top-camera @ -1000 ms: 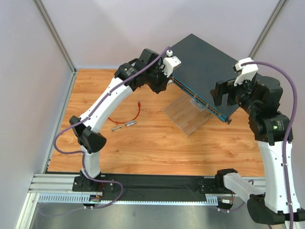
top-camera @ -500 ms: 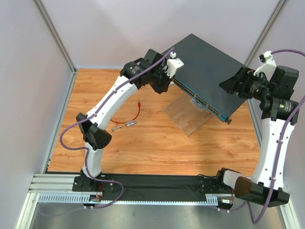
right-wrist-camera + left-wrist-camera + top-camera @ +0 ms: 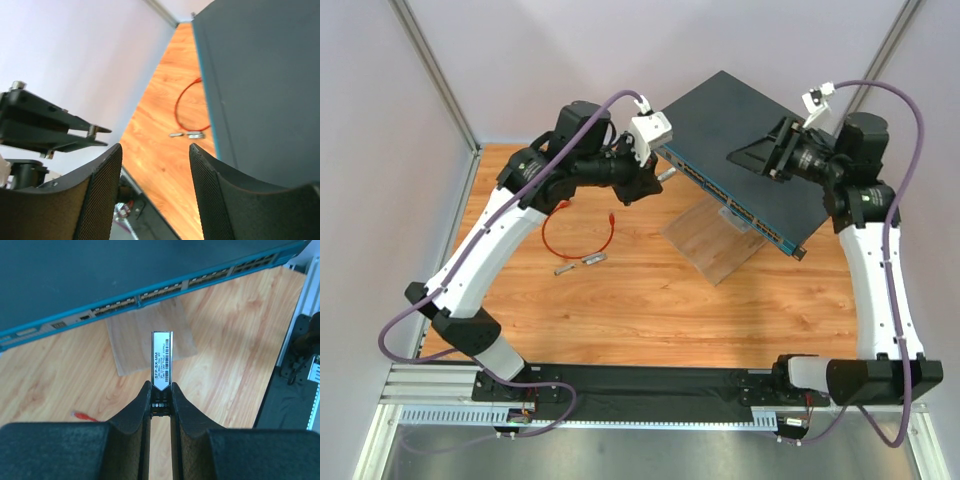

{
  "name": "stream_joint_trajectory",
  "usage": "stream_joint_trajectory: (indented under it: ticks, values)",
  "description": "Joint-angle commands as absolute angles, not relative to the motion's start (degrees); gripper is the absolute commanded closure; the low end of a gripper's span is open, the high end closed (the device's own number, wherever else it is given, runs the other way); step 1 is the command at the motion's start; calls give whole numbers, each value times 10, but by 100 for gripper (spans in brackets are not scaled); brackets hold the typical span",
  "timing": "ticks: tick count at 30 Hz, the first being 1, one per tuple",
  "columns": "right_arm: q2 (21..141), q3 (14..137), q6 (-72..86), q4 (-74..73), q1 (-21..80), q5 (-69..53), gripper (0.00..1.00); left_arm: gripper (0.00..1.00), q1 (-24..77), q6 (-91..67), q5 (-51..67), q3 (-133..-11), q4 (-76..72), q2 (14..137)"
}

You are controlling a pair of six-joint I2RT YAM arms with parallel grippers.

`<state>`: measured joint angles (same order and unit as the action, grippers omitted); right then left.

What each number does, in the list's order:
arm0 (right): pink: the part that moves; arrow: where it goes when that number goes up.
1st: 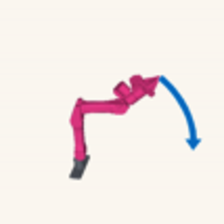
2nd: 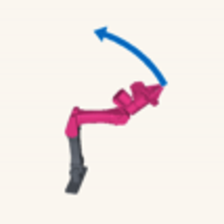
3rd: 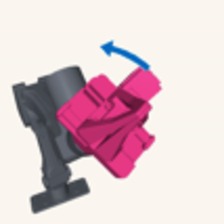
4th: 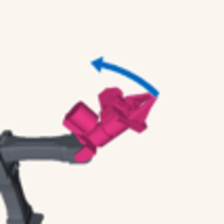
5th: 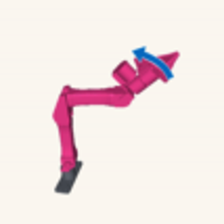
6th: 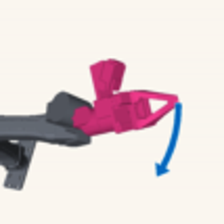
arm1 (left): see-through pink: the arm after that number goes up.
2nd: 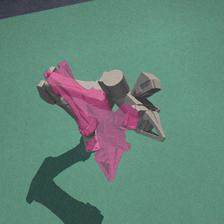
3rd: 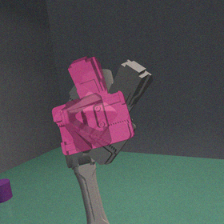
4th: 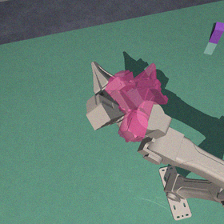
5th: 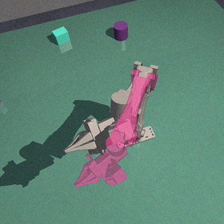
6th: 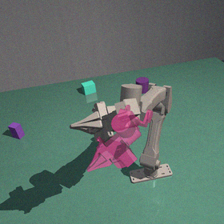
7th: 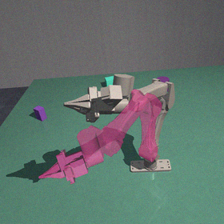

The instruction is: Insert the plug into the switch port

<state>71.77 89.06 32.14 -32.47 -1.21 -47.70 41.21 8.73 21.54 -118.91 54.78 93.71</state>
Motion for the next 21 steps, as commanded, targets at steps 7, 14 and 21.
stream_joint_trajectory:
  ticks: [7,14,21]
  values:
    - [768,939,408,-207,109,-479,43,100,424,78,229,-1194,525,929]
    - [778,916,412,-205,154,-477,43,100,425,80,227,-1199,523,933]
    - [797,914,424,-197,170,-478,46,100,427,83,225,-1199,521,935]
